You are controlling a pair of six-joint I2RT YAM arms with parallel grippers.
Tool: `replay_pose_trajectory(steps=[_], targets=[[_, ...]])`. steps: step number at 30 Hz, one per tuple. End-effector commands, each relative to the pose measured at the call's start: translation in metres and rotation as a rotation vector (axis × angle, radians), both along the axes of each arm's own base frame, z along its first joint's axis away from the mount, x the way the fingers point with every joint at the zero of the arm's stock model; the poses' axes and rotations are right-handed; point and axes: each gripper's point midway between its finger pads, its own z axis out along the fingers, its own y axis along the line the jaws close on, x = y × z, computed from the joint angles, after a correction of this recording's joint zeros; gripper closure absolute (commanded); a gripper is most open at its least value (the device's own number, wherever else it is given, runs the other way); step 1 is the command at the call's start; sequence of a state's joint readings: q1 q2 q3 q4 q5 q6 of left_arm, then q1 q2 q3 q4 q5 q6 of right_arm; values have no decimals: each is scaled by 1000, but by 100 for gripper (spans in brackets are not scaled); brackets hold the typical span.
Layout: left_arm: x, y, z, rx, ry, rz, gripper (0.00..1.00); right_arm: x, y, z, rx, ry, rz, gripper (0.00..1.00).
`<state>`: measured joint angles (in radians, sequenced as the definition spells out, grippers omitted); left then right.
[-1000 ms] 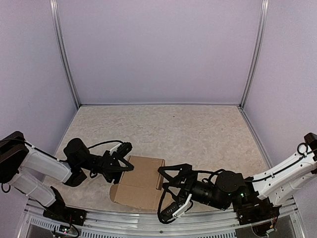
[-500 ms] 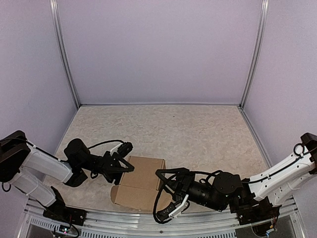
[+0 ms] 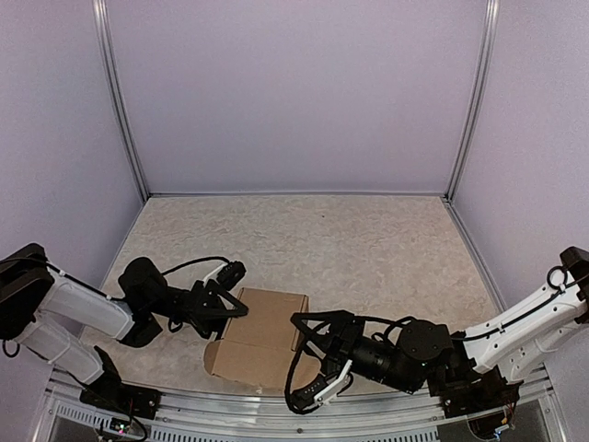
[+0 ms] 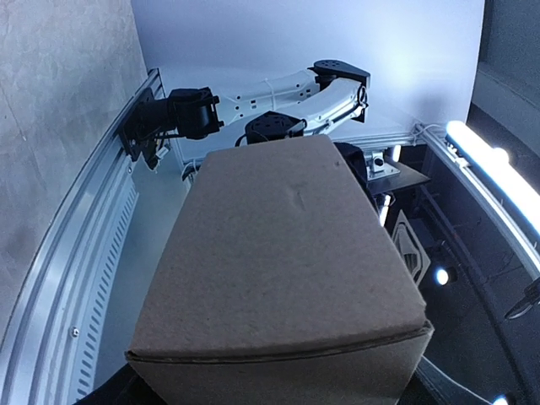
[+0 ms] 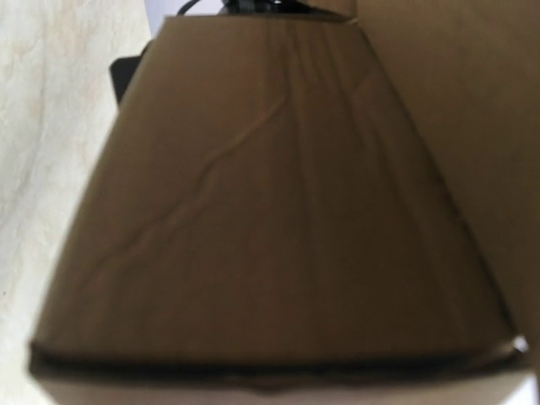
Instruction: Fold the paper box
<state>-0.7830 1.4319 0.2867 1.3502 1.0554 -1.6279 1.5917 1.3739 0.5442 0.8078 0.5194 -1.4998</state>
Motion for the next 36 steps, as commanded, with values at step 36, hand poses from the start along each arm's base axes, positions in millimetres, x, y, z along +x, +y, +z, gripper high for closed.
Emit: replay_pose_trajectory(steps=[36], targets=[[88, 133, 91, 317, -738, 882, 1, 51, -47, -16, 180, 1226, -71, 63]])
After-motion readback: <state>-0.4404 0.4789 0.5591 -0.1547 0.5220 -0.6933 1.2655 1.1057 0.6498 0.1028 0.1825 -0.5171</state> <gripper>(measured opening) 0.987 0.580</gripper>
